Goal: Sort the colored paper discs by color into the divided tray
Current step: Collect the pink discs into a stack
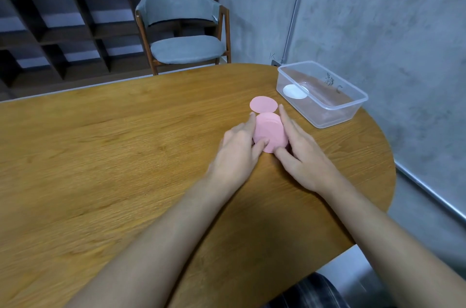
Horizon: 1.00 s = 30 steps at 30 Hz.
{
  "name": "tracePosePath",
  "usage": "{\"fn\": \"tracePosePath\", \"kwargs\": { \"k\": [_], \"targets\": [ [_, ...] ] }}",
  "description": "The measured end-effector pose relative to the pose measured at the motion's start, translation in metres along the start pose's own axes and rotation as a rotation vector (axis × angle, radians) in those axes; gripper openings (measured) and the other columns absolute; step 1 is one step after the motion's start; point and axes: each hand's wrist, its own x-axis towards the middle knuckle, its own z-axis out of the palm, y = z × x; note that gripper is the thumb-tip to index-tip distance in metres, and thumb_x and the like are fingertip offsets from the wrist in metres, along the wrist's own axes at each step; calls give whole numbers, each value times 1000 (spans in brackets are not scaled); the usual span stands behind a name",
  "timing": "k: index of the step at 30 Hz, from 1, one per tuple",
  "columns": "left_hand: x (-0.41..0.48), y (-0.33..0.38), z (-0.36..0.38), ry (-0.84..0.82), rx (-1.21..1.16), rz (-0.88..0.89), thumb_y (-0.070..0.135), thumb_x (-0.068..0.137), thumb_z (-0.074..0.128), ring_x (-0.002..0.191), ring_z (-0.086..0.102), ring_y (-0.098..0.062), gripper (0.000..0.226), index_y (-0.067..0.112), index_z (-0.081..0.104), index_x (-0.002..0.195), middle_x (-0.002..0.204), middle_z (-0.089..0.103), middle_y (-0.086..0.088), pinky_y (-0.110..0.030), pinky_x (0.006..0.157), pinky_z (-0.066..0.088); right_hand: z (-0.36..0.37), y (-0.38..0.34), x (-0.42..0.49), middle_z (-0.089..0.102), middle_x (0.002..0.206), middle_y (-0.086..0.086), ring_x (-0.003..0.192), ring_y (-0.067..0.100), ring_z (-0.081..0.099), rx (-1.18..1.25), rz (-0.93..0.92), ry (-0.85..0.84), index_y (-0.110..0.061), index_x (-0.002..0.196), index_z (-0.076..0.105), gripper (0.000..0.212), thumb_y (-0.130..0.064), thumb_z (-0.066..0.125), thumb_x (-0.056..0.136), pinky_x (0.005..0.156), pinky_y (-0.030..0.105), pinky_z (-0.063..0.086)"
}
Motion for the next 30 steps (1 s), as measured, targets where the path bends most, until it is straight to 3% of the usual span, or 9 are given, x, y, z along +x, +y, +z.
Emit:
{"fn": "tracePosePath", "kwargs": {
  "k": [3, 6, 9, 13, 18, 22, 26, 30],
  "targets": [
    [-1, -2, -3, 44, 6, 10, 33, 100, 66, 99, 64, -21, 63, 13, 44, 155, 107, 70, -5, -39, 94, 50, 1, 1, 1, 37, 160, -4, 138, 4, 36, -19, -18, 30, -23, 166, 5, 71, -21, 45, 107, 106, 15, 25],
    [-3, -3, -10, 105, -136, -12, 28, 93, 75, 82, 70, -15, 49, 17, 64, 140, 93, 77, -1, -32, 87, 54, 1, 1, 1, 49, 150, -6, 135, 8, 45, -12, -54, 103, -22, 161, 28, 61, -18, 51, 105, 109, 21, 33],
    [-7, -3, -12, 128, -199, -43, 27, 90, 79, 83, 73, -7, 41, 23, 71, 131, 91, 81, 5, -27, 88, 56, -1, 1, 0, 57, 142, -6, 128, 9, 53, -1, -102, 162, -20, 149, 47, 49, -17, 58, 102, 108, 32, 43],
    [-7, -2, -12, 146, -209, -47, 27, 89, 81, 87, 74, -7, 40, 23, 73, 128, 95, 81, 4, -24, 92, 54, -1, 2, -1, 60, 135, -6, 121, 8, 56, 6, -91, 183, -20, 150, 49, 48, -21, 59, 102, 104, 25, 44],
    [-3, -4, -12, 84, -196, 21, 33, 88, 81, 80, 71, -8, 40, 27, 74, 127, 94, 79, 10, -22, 84, 56, -5, 3, -3, 65, 128, -10, 111, 3, 58, 49, -63, 207, -23, 139, 56, 39, -14, 59, 101, 93, 18, 43],
    [10, -20, -16, 84, -80, 50, 41, 89, 77, 97, 67, -4, 52, 27, 65, 138, 111, 74, 12, -19, 89, 51, -8, 6, -3, 66, 122, -11, 104, 4, 58, 105, 28, 268, -26, 137, 57, 39, -14, 59, 101, 91, 19, 43],
    [28, -35, -15, 26, 106, 98, 39, 94, 69, 122, 60, -14, 51, 21, 60, 141, 130, 66, 5, -35, 108, 47, -7, 10, 1, 63, 123, -10, 101, 8, 53, 140, 172, 293, -30, 144, 48, 44, -21, 58, 102, 95, 29, 43],
    [59, -44, -6, -44, 183, 119, 33, 96, 67, 136, 52, -19, 53, 15, 57, 144, 145, 58, 0, -33, 116, 37, -6, 14, 3, 63, 113, -10, 95, 10, 50, 137, 186, 323, -26, 138, 52, 37, -20, 57, 102, 89, 29, 42]
  ]
}}
